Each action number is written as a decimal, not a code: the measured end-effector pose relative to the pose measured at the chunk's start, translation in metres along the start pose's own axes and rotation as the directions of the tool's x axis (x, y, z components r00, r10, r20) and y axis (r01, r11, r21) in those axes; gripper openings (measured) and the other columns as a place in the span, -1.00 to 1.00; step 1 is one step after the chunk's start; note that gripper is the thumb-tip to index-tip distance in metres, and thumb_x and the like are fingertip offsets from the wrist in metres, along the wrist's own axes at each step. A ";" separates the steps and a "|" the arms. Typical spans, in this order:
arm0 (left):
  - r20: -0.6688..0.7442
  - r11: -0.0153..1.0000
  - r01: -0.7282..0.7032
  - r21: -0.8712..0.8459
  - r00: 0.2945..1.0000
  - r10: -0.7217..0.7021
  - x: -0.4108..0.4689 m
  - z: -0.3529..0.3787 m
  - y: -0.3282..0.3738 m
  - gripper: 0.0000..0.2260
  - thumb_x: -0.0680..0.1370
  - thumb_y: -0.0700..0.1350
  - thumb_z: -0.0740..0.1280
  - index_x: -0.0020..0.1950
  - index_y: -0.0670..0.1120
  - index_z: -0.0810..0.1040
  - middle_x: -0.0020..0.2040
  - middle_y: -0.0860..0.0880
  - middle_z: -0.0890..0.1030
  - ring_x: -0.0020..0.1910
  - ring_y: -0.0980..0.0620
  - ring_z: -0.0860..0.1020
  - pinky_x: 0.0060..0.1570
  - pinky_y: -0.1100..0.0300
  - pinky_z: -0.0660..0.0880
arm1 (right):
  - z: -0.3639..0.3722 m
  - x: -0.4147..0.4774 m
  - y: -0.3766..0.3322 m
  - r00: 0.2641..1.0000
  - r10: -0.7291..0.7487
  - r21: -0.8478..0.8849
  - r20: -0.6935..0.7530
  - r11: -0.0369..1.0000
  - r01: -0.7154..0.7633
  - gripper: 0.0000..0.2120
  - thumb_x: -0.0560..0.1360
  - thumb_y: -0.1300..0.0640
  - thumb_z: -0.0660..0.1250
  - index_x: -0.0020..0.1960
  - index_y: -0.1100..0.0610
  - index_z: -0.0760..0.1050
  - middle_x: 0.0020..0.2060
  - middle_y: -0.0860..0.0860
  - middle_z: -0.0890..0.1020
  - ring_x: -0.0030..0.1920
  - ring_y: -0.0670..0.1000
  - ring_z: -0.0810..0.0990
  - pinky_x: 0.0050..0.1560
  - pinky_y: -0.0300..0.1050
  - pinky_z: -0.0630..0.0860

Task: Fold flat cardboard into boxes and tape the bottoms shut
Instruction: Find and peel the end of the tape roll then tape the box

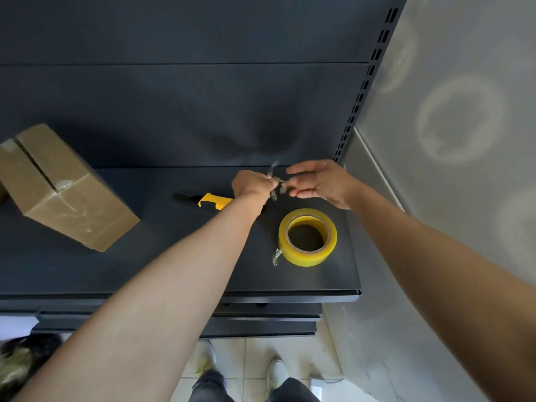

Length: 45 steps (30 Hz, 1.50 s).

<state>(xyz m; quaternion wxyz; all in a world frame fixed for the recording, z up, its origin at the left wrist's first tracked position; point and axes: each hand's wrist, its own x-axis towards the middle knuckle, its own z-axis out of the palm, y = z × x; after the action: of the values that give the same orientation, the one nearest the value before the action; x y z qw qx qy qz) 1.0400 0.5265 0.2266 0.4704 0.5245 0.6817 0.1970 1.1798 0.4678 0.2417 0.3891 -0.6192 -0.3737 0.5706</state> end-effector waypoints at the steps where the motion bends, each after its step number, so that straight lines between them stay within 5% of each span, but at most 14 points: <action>1: -0.020 1.000 0.008 -0.028 1.000 -0.009 0.001 -0.001 0.000 -0.88 0.47 -0.16 0.46 -0.08 -0.20 0.67 -0.09 -0.13 0.69 -0.12 -0.06 0.67 -0.02 0.07 0.61 | -0.003 -0.001 -0.001 0.999 0.020 0.026 -0.036 0.999 -0.019 -0.83 0.51 0.28 0.35 0.10 0.19 0.55 -0.17 0.10 0.69 -0.20 0.01 0.68 -0.17 -0.22 0.60; 5: -0.066 0.985 -0.173 0.027 0.983 0.174 -0.004 0.004 -0.001 -0.91 0.46 -0.21 0.46 -0.08 -0.21 0.69 -0.09 -0.13 0.68 -0.11 -0.06 0.64 -0.06 0.16 0.56 | 0.001 0.002 -0.006 0.975 0.053 -0.112 -0.214 0.991 -0.078 -0.77 0.51 0.16 0.38 0.09 0.27 0.58 -0.25 0.05 0.65 -0.31 -0.06 0.58 -0.26 -0.28 0.51; 8: -0.056 0.944 -0.298 0.144 0.950 0.308 -0.010 0.008 -0.001 -0.92 0.46 -0.24 0.45 -0.06 -0.20 0.68 -0.08 -0.12 0.66 -0.09 -0.04 0.59 -0.15 0.24 0.41 | 0.013 0.008 -0.010 0.930 -0.196 -0.330 -0.310 0.940 0.088 -0.71 0.48 0.14 0.42 0.17 0.19 0.56 -0.18 0.01 0.56 -0.24 -0.06 0.50 -0.25 -0.32 0.41; 11: -0.032 0.925 -0.313 0.213 0.945 0.327 -0.010 0.009 0.000 -0.87 0.46 -0.24 0.45 -0.01 -0.20 0.68 -0.01 -0.14 0.66 0.01 -0.10 0.60 -0.06 0.18 0.48 | 0.018 0.009 -0.015 0.860 -0.494 -0.760 -0.130 0.606 0.234 -0.70 0.49 0.26 0.34 0.21 0.10 0.57 -0.10 0.08 0.48 -0.14 0.03 0.47 -0.12 -0.18 0.40; 15: 0.040 0.907 -0.373 0.196 0.927 0.373 -0.011 0.009 0.002 -0.94 0.45 -0.23 0.46 -0.10 -0.18 0.70 -0.11 -0.11 0.69 -0.11 -0.02 0.61 -0.13 0.24 0.45 | 0.022 0.011 -0.011 0.935 -0.355 -0.949 0.012 0.291 0.123 -0.79 0.53 0.29 0.24 0.06 0.18 0.63 -0.04 0.15 0.57 -0.03 0.17 0.56 -0.07 -0.07 0.49; 17: 0.067 0.901 -0.392 0.188 0.920 0.386 -0.012 0.007 0.003 -0.96 0.45 -0.24 0.46 -0.13 -0.19 0.70 -0.15 -0.10 0.68 -0.19 0.04 0.59 -0.16 0.28 0.42 | 0.023 0.009 -0.010 0.944 -0.328 -0.894 -0.030 0.431 0.122 -0.82 0.53 0.26 0.27 0.01 0.22 0.65 -0.08 0.17 0.64 -0.07 0.17 0.60 -0.07 -0.02 0.54; 20: 0.067 0.908 -0.388 0.160 0.922 0.382 -0.010 0.005 -0.001 -0.92 0.46 -0.26 0.45 -0.07 -0.21 0.69 -0.12 -0.12 0.68 -0.15 0.00 0.61 -0.08 0.22 0.52 | 0.020 0.008 -0.012 0.981 -0.131 -0.430 -0.142 0.901 0.058 -0.88 0.48 0.29 0.36 -0.07 0.31 0.65 -0.15 0.23 0.68 -0.21 0.07 0.64 -0.07 -0.12 0.62; 22: 0.101 0.915 -0.386 0.118 0.921 0.375 -0.011 0.005 -0.003 -0.90 0.47 -0.29 0.43 -0.03 -0.23 0.69 -0.09 -0.15 0.67 -0.12 -0.07 0.62 -0.01 0.14 0.57 | 0.017 0.013 -0.011 0.982 -0.016 -0.230 -0.188 0.973 -0.028 -0.88 0.47 0.35 0.36 -0.03 0.38 0.61 -0.22 0.22 0.65 -0.23 0.05 0.62 -0.07 -0.15 0.61; 25: 0.209 0.942 -0.329 -0.068 0.918 0.336 -0.017 0.008 -0.001 -0.78 0.50 -0.36 0.36 0.14 -0.27 0.62 0.02 -0.21 0.65 0.01 -0.11 0.62 0.09 0.07 0.56 | 0.012 0.022 -0.009 0.962 0.000 -0.192 -0.272 0.980 -0.054 -0.87 0.46 0.44 0.29 -0.17 0.27 0.55 -0.32 0.10 0.56 -0.29 0.01 0.56 -0.18 -0.17 0.58; 29: 0.307 0.839 0.065 -0.540 0.943 0.124 -0.017 -0.001 0.005 -0.46 0.56 -0.38 0.26 0.51 -0.11 0.23 0.09 -0.23 0.60 -0.01 -0.08 0.62 -0.02 0.13 0.58 | -0.014 0.037 0.013 0.884 0.088 -0.157 -0.460 0.971 -0.178 -0.78 0.51 0.36 0.25 -0.26 0.13 0.46 -0.30 0.04 0.52 -0.17 0.04 0.58 0.03 -0.06 0.60; 32: 0.273 0.907 0.041 -0.418 0.958 0.083 -0.011 -0.012 0.001 -0.49 0.60 -0.31 0.23 0.52 -0.04 0.21 -0.02 -0.16 0.62 -0.15 -0.03 0.63 -0.20 0.20 0.60 | -0.012 0.029 0.033 0.810 0.059 -0.396 -0.583 0.850 -0.347 -0.81 0.60 0.19 0.15 -0.07 0.09 0.53 -0.24 -0.03 0.53 -0.02 0.02 0.62 -0.08 -0.23 0.50; 35: 0.279 0.938 0.035 -0.345 0.958 0.067 -0.012 -0.013 -0.007 -0.56 0.60 -0.32 0.23 0.46 -0.09 0.31 -0.05 -0.12 0.60 -0.17 -0.01 0.62 -0.24 0.23 0.59 | -0.008 0.030 0.052 0.865 -0.049 -0.707 -0.499 0.600 -0.374 -0.77 0.60 0.25 0.16 0.13 0.10 0.55 0.02 -0.01 0.62 0.08 0.04 0.61 -0.13 -0.17 0.46; 42: 0.273 0.960 -0.005 -0.281 0.958 0.085 -0.019 -0.022 -0.016 -0.64 0.57 -0.36 0.26 0.35 -0.16 0.44 0.00 -0.16 0.58 -0.22 0.01 0.60 -0.22 0.24 0.59 | -0.009 0.036 0.052 0.760 0.088 -0.314 -0.644 0.876 -0.368 -0.76 0.51 0.22 0.34 0.15 0.29 0.53 0.09 0.21 0.60 0.08 0.20 0.60 0.03 0.01 0.58; 45: 0.263 0.963 -0.035 -0.268 0.959 0.108 -0.022 -0.030 -0.016 -0.67 0.57 -0.36 0.26 0.31 -0.17 0.46 0.00 -0.16 0.57 -0.22 0.01 0.60 -0.20 0.23 0.59 | -0.014 0.035 0.045 0.794 0.084 -0.422 -0.602 0.811 -0.406 -0.75 0.59 0.10 0.23 0.17 0.20 0.55 0.13 0.11 0.59 0.14 0.13 0.58 0.01 -0.11 0.55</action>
<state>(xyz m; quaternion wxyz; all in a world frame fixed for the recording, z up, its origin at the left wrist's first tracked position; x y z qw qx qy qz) 1.0065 0.5077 0.2381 0.6181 0.5048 0.5581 0.2272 1.1971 0.4798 0.1865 0.2129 -0.8850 -0.2992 0.2860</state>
